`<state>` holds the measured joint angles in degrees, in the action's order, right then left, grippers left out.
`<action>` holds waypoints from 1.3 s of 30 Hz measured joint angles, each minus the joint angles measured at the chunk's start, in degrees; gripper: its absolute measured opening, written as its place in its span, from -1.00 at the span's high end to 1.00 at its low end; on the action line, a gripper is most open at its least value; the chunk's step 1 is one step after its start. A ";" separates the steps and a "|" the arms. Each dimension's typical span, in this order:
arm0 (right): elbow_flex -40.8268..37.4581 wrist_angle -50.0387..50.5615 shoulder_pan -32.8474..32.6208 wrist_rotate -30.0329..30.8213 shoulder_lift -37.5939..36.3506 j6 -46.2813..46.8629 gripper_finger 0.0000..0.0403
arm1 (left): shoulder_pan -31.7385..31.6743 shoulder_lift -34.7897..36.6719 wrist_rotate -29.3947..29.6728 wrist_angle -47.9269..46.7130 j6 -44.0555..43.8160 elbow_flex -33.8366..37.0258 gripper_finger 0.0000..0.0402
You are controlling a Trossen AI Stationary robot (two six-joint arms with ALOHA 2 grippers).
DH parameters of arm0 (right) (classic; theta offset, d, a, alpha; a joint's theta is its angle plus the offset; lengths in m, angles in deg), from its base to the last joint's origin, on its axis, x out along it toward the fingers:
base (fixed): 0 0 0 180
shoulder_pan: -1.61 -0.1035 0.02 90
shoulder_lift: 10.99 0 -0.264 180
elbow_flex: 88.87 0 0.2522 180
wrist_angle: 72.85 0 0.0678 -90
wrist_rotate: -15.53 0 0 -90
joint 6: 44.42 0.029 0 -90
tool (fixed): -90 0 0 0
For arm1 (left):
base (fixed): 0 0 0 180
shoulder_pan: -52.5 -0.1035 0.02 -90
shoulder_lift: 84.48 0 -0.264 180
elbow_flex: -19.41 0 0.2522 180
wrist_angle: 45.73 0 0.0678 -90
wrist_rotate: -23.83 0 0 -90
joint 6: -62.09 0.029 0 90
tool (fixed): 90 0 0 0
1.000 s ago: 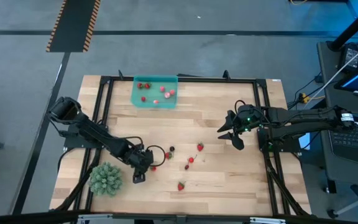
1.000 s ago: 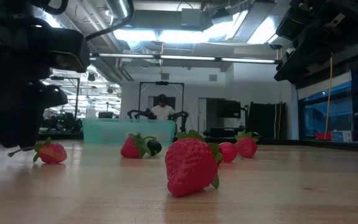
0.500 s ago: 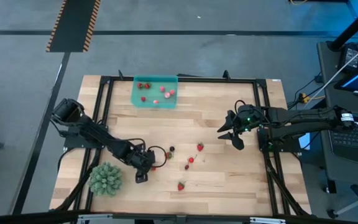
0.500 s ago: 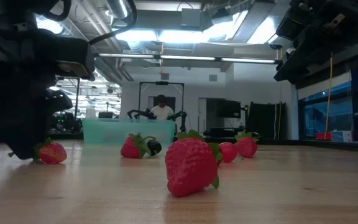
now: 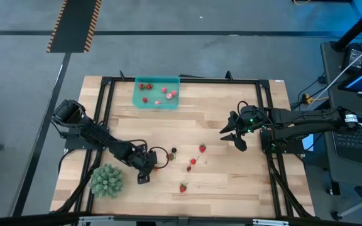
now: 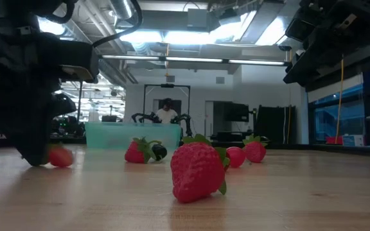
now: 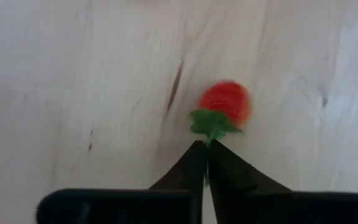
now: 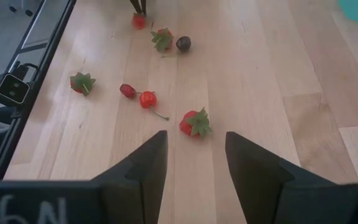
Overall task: Pick and placing Produce into tupperware
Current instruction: Put the red strawberry into the blue bin
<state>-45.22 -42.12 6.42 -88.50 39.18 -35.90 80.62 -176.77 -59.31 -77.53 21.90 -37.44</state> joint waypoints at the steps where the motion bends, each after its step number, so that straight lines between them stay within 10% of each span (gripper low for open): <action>1: 0.00 0.00 0.00 0.01 0.00 0.00 0.18 | 0.02 0.00 -0.02 0.21 0.05 -0.01 0.97; 17: 0.00 -0.02 0.02 0.01 0.00 -0.02 0.18 | -7.81 3.93 8.07 -22.37 23.77 -18.65 0.99; 39: 0.00 0.21 0.04 0.04 0.00 0.15 0.18 | -48.30 11.60 13.37 -33.48 35.38 -31.98 1.00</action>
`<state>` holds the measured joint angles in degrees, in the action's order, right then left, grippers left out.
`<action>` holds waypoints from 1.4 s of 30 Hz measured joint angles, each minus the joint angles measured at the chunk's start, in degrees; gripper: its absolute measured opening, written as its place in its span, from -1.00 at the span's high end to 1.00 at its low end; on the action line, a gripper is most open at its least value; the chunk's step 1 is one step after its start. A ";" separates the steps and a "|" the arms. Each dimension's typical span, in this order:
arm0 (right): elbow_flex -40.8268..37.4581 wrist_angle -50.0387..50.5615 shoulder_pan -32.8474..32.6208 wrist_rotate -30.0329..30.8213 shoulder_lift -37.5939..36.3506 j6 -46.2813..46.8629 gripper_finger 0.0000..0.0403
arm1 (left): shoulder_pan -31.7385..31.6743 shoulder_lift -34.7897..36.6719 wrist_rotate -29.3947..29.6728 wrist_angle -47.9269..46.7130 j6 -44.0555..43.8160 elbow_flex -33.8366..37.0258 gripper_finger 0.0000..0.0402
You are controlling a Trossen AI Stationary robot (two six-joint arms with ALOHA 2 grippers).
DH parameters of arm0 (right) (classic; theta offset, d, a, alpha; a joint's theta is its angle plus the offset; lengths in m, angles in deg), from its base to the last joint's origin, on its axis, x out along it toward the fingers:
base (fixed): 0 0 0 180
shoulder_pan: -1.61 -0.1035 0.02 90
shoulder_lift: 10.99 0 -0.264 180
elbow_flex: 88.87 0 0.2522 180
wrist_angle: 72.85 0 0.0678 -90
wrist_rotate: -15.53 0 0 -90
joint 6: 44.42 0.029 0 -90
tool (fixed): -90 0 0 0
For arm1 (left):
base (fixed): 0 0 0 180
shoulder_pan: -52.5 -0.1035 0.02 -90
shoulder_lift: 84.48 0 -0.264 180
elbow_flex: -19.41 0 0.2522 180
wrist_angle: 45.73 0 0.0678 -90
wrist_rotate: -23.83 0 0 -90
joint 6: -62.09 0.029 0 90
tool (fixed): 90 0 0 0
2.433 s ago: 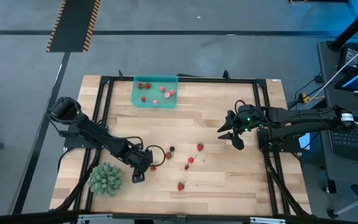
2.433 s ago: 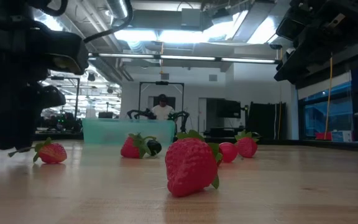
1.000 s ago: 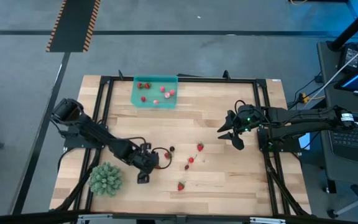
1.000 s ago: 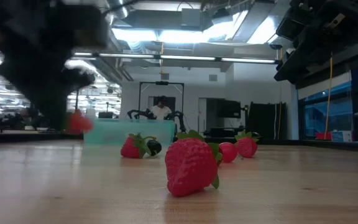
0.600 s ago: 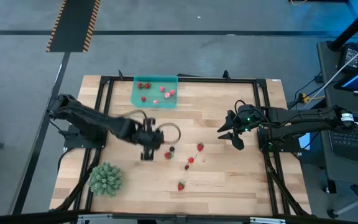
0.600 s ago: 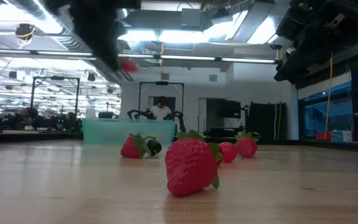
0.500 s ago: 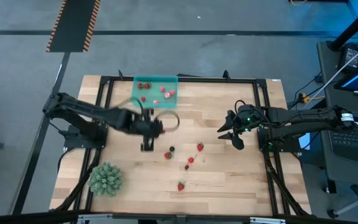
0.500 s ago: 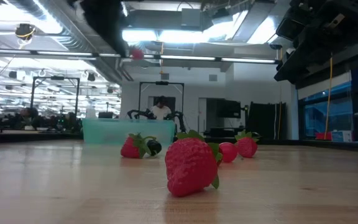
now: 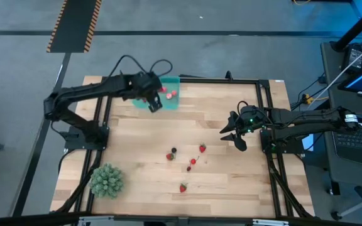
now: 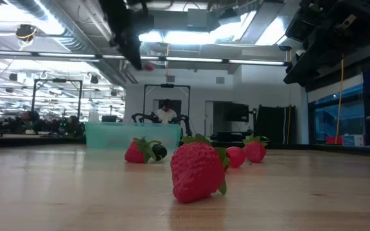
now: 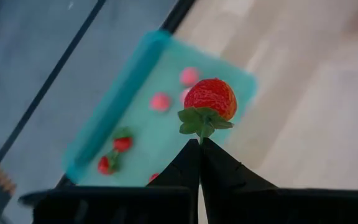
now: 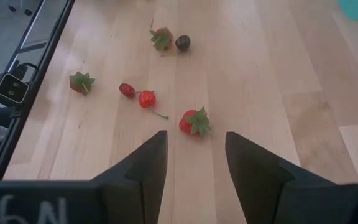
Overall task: Pick and placing Produce into tupperware
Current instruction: Put the red strawberry into the blue bin
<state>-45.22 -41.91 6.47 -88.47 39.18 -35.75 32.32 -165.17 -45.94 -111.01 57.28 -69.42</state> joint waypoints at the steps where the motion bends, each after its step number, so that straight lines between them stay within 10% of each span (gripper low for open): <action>1: 0.00 0.05 -0.01 -0.01 0.00 0.00 0.18 | -1.51 -0.66 -0.02 -0.30 -0.04 0.00 1.00; 15: 0.00 0.19 0.00 -0.01 0.00 0.01 0.18 | -15.60 -16.46 -9.74 1.45 -4.71 0.02 1.00; 42: 0.00 0.34 0.00 -0.02 0.00 0.07 0.18 | -22.99 -31.63 -18.74 9.60 -10.13 0.02 1.00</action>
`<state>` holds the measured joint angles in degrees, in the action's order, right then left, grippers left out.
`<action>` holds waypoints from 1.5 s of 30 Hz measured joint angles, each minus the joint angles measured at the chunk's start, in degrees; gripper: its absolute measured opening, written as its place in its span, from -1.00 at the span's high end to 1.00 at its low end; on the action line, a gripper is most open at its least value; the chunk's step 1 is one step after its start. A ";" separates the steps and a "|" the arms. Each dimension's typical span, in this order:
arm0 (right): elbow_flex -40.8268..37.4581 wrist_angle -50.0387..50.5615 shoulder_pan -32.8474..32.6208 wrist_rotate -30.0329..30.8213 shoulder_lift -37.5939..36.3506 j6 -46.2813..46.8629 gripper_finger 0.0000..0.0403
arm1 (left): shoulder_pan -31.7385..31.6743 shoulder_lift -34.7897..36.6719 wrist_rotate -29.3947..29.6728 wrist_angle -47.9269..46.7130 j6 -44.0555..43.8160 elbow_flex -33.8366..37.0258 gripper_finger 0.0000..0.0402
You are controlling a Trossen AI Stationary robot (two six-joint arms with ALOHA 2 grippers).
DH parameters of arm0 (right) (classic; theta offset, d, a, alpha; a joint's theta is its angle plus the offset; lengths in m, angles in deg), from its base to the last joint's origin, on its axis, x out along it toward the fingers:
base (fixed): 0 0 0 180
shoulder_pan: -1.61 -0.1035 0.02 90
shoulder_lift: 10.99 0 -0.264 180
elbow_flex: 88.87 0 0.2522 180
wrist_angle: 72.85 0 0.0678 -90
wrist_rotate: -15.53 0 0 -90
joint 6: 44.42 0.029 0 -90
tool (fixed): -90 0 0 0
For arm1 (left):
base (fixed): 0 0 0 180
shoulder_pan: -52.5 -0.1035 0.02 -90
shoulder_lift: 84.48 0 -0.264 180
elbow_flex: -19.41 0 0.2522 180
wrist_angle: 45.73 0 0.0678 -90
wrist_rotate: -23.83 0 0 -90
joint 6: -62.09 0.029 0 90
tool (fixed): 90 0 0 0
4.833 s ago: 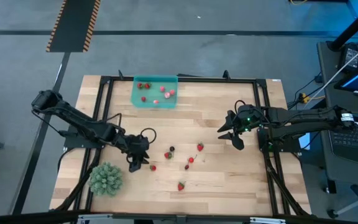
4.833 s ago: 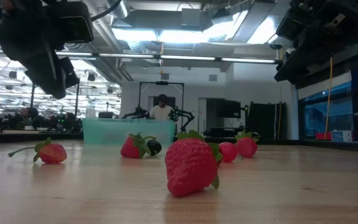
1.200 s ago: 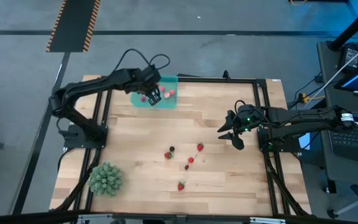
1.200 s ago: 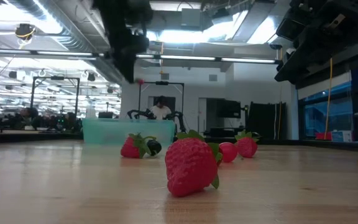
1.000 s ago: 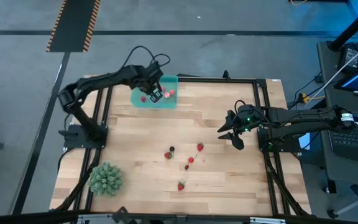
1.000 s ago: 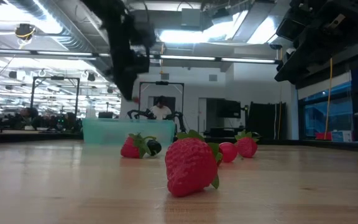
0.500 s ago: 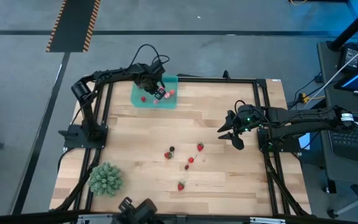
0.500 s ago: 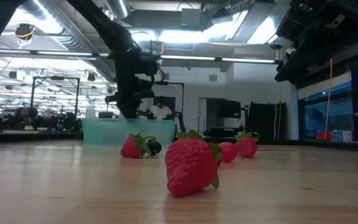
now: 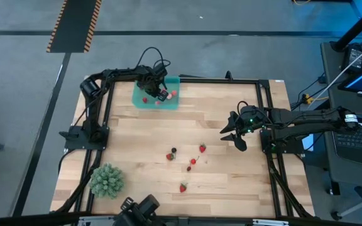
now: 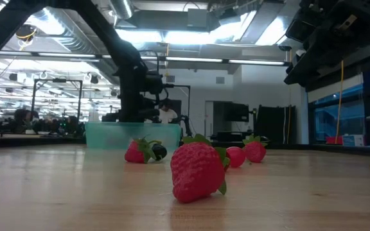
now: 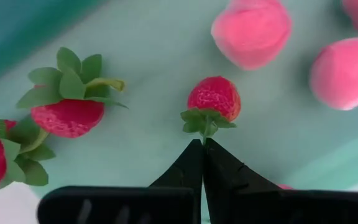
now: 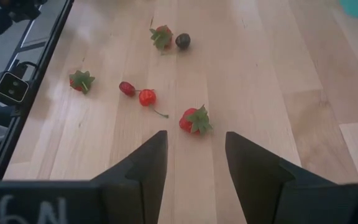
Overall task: Pick and placing Produce into tupperware
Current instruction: Put the red strawberry into the blue bin
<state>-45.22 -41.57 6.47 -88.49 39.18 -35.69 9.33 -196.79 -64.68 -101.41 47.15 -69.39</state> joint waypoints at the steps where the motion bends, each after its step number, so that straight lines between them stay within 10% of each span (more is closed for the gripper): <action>1: 0.00 0.04 0.00 0.00 0.00 0.00 0.18 | -0.01 -0.15 0.02 -0.01 0.00 0.00 1.00; 24: 0.00 0.37 0.00 -0.02 0.00 -0.13 0.18 | 0.26 -0.22 0.31 -16.74 0.48 -15.07 0.33; 34: 0.00 0.37 -0.01 -0.02 0.00 -0.17 0.18 | 4.16 -0.22 0.50 -41.36 2.02 -33.44 0.41; 45: 0.00 0.34 0.00 -0.02 0.00 -0.17 0.18 | 13.56 1.07 0.83 -48.23 6.54 -34.28 0.50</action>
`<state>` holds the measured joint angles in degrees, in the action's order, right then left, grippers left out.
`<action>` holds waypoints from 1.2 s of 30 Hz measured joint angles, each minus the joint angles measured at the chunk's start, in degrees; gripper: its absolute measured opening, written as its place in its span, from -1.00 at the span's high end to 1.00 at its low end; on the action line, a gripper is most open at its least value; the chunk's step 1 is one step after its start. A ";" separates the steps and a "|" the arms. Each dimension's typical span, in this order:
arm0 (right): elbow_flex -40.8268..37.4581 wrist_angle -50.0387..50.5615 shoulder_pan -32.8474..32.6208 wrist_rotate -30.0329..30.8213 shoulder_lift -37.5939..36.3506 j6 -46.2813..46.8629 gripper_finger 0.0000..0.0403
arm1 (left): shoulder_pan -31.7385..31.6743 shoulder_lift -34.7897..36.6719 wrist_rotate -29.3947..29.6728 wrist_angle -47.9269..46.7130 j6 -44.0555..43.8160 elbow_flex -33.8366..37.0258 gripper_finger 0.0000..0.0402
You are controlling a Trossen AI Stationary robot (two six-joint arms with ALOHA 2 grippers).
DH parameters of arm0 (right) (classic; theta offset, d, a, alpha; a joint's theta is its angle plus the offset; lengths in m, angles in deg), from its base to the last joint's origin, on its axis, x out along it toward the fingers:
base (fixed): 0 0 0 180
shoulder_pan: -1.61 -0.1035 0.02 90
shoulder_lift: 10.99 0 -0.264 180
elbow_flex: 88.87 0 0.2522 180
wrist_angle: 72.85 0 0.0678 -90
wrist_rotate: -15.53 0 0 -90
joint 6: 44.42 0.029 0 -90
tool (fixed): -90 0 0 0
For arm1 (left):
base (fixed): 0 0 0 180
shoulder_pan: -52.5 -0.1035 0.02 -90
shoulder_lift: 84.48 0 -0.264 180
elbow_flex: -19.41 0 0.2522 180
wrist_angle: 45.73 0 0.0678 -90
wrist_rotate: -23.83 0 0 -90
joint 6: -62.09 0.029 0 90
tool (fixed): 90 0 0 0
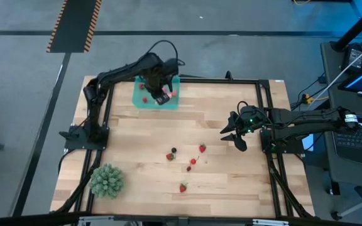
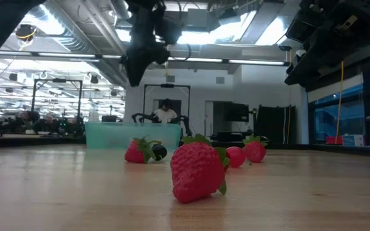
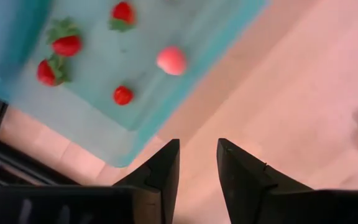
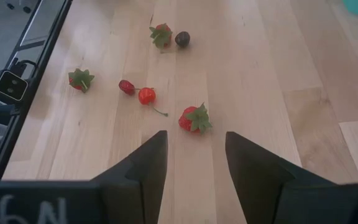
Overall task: Pick and placing Produce into tupperware
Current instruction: Put the red strawberry into the blue bin
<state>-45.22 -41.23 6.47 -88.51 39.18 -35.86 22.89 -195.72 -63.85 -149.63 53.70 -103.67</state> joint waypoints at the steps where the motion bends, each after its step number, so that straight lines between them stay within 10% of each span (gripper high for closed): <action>1: 0.00 -0.01 0.00 0.00 0.00 0.00 0.18 | 0.97 0.62 -0.02 0.09 0.57 0.33 0.51; 20: 0.00 -0.89 -0.02 0.00 0.02 0.09 0.18 | 20.11 33.81 6.83 8.89 -7.86 25.67 0.66; 36: 0.00 -2.39 -0.02 0.08 0.02 0.00 0.18 | 31.90 55.31 7.09 51.44 -8.78 60.83 0.80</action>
<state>-45.22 -43.63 6.45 -88.43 39.20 -35.86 54.79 -140.41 -56.76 -98.19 44.92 -42.84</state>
